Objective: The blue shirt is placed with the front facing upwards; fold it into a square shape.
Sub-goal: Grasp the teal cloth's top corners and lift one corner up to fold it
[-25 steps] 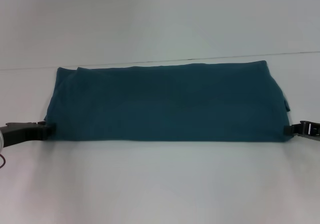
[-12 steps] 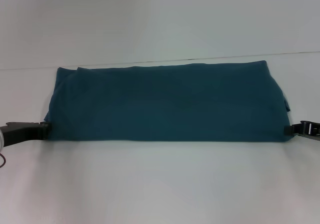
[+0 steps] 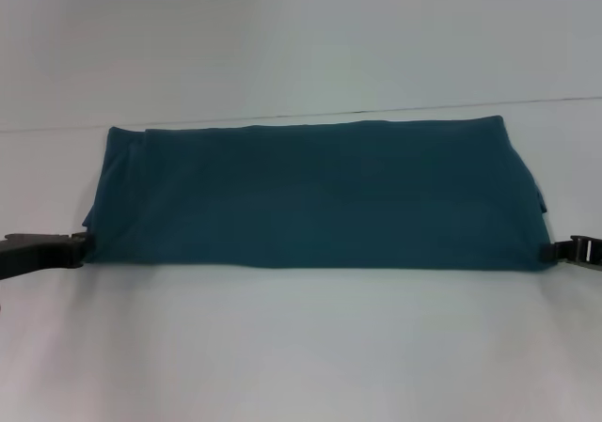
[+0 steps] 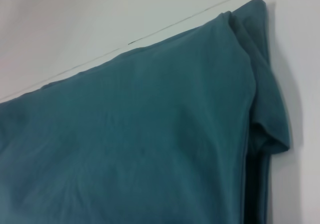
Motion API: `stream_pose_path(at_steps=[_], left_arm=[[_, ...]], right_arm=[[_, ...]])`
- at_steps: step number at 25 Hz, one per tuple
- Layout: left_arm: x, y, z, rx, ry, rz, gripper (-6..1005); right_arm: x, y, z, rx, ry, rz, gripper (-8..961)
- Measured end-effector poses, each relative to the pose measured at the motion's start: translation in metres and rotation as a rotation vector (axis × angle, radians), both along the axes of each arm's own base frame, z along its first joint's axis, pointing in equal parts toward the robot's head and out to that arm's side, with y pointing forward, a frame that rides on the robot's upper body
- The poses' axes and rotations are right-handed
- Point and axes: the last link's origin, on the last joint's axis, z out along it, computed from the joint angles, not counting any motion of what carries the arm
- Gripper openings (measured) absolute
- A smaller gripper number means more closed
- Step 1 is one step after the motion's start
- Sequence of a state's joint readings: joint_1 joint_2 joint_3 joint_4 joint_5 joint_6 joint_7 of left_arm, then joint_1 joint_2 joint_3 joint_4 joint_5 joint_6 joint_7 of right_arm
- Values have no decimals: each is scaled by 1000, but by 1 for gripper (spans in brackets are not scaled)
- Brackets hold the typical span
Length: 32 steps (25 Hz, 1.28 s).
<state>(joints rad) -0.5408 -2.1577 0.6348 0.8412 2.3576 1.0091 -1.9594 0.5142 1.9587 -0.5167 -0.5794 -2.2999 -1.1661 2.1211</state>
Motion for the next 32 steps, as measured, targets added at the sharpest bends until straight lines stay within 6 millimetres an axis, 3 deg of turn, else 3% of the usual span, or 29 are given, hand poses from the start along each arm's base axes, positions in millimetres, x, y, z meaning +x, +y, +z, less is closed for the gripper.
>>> stream_pose_path(at_steps=[19,32], left_arm=[[0,-24,10,-84,-45,-23,1],[0,-53,20,-179,-75,-38,1]], right_arm=[[8,-26,9,-26,35,49,96],[13,-54,19,-69,52,90,105]])
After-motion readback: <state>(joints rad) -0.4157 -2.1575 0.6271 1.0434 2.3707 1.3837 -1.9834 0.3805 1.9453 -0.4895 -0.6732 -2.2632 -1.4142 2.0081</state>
